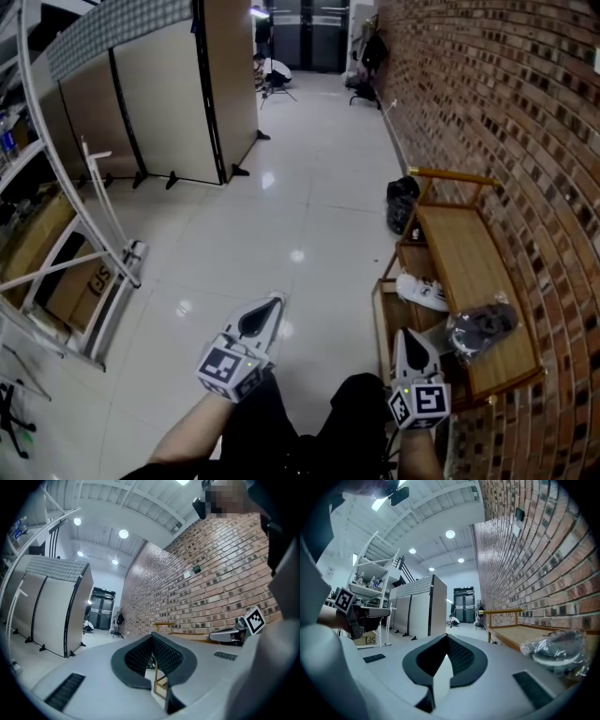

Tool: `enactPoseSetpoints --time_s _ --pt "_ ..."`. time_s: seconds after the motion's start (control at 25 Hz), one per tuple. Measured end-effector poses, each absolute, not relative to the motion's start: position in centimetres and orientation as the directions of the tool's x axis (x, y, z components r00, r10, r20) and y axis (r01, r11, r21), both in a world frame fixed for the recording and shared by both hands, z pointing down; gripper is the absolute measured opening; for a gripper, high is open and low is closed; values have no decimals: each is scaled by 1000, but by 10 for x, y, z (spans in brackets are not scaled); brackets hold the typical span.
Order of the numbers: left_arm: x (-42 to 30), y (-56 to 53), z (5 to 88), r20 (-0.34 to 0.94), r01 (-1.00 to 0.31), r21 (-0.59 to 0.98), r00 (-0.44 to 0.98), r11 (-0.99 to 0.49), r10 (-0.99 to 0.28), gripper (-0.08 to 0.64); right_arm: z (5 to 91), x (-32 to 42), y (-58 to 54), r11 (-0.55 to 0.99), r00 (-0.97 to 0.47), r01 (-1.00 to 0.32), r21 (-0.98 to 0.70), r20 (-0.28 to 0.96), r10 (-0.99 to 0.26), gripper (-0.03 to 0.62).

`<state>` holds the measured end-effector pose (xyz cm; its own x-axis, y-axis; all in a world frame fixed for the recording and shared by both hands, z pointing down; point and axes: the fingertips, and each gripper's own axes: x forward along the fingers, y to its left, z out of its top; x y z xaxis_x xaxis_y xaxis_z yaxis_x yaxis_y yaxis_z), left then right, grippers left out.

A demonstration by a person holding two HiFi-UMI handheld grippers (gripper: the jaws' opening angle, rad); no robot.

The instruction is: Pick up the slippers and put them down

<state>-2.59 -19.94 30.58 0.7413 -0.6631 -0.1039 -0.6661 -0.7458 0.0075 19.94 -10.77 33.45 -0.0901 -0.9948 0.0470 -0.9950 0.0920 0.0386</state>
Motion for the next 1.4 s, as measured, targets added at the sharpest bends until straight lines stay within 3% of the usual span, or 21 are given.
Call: enactPoseSetpoints --time_s 0.64,0.96,1.4 --pt "48 -191 315 -96 -518 14 851 -855 -517 3 339 240 -55 -89 94 -994 65 77 -993 9" --pt "86 -198 335 -54 -447 73 891 -891 -451 3 355 246 -57 -108 112 -993 58 74 -991 11" --pt "128 -193 346 -49 -379 33 923 -925 -381 3 367 267 -42 -164 168 -985 55 96 -981 11"
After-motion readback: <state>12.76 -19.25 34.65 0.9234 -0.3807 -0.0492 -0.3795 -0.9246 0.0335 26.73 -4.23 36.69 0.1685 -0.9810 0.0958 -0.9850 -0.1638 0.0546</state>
